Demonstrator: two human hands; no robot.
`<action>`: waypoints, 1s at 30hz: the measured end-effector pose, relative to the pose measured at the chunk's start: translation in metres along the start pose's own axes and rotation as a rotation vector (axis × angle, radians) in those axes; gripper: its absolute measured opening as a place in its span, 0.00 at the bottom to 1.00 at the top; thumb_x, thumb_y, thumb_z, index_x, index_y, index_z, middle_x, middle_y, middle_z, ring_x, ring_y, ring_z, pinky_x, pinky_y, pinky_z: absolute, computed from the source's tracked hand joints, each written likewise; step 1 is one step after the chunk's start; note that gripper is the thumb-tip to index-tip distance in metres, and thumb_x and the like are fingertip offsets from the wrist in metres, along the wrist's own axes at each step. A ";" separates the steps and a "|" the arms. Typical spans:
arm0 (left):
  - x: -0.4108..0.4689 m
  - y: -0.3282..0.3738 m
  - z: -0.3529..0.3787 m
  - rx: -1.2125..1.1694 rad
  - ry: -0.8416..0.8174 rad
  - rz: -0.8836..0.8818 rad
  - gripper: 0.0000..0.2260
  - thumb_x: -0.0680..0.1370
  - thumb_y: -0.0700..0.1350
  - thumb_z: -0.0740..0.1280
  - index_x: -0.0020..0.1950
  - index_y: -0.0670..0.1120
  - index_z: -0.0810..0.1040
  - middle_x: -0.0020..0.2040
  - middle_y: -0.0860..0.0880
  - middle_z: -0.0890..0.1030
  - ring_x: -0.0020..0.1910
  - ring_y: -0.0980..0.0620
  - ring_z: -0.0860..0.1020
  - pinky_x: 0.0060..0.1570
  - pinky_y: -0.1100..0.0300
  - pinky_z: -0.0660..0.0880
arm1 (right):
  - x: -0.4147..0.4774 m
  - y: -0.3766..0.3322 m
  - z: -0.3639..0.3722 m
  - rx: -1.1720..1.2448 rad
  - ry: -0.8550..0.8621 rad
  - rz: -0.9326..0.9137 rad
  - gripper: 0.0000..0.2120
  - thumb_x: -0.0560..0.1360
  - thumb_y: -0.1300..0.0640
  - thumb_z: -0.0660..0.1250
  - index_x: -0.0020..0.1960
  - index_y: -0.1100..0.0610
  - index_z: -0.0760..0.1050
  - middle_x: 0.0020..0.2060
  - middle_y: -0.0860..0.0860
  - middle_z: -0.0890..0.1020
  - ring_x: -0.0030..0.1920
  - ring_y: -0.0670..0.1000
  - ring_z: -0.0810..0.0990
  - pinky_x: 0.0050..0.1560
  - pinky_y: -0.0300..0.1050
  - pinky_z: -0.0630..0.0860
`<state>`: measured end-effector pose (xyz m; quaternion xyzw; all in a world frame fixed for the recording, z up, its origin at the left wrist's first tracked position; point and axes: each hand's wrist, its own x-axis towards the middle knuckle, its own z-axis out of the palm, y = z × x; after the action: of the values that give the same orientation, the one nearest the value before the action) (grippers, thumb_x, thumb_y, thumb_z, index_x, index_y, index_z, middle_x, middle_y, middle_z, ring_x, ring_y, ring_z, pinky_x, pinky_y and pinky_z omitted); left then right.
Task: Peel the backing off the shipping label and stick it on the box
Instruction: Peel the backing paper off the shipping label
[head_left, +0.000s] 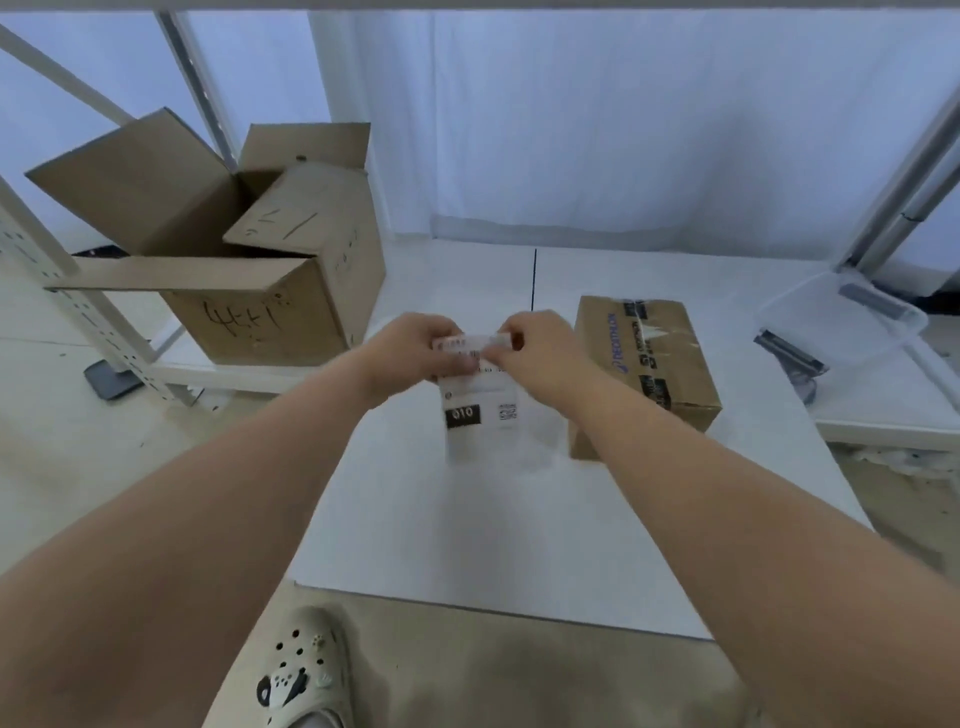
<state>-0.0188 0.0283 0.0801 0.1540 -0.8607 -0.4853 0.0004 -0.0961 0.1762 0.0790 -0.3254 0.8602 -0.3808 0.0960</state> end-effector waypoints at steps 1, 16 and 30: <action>-0.001 0.012 -0.005 -0.122 -0.001 0.024 0.06 0.73 0.39 0.71 0.47 0.38 0.79 0.42 0.43 0.82 0.41 0.49 0.81 0.43 0.61 0.79 | -0.001 -0.002 -0.017 0.049 0.015 0.003 0.06 0.74 0.56 0.68 0.44 0.59 0.78 0.37 0.51 0.77 0.38 0.50 0.75 0.32 0.37 0.67; 0.002 0.086 0.071 -0.028 0.066 0.111 0.11 0.79 0.46 0.63 0.38 0.44 0.70 0.38 0.44 0.75 0.36 0.50 0.71 0.40 0.56 0.71 | -0.042 0.046 -0.106 0.189 0.108 0.140 0.05 0.76 0.57 0.66 0.47 0.59 0.76 0.43 0.54 0.81 0.40 0.50 0.79 0.37 0.39 0.75; 0.023 0.076 0.085 -0.119 -0.190 -0.325 0.18 0.81 0.55 0.55 0.69 0.54 0.64 0.57 0.48 0.77 0.40 0.47 0.81 0.35 0.55 0.81 | -0.037 0.077 -0.124 0.873 0.035 0.519 0.11 0.81 0.54 0.57 0.59 0.58 0.71 0.57 0.62 0.79 0.55 0.60 0.80 0.54 0.62 0.77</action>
<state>-0.0736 0.1296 0.0955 0.2441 -0.7904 -0.5415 -0.1498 -0.1565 0.3112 0.1065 -0.0241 0.6750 -0.6736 0.3002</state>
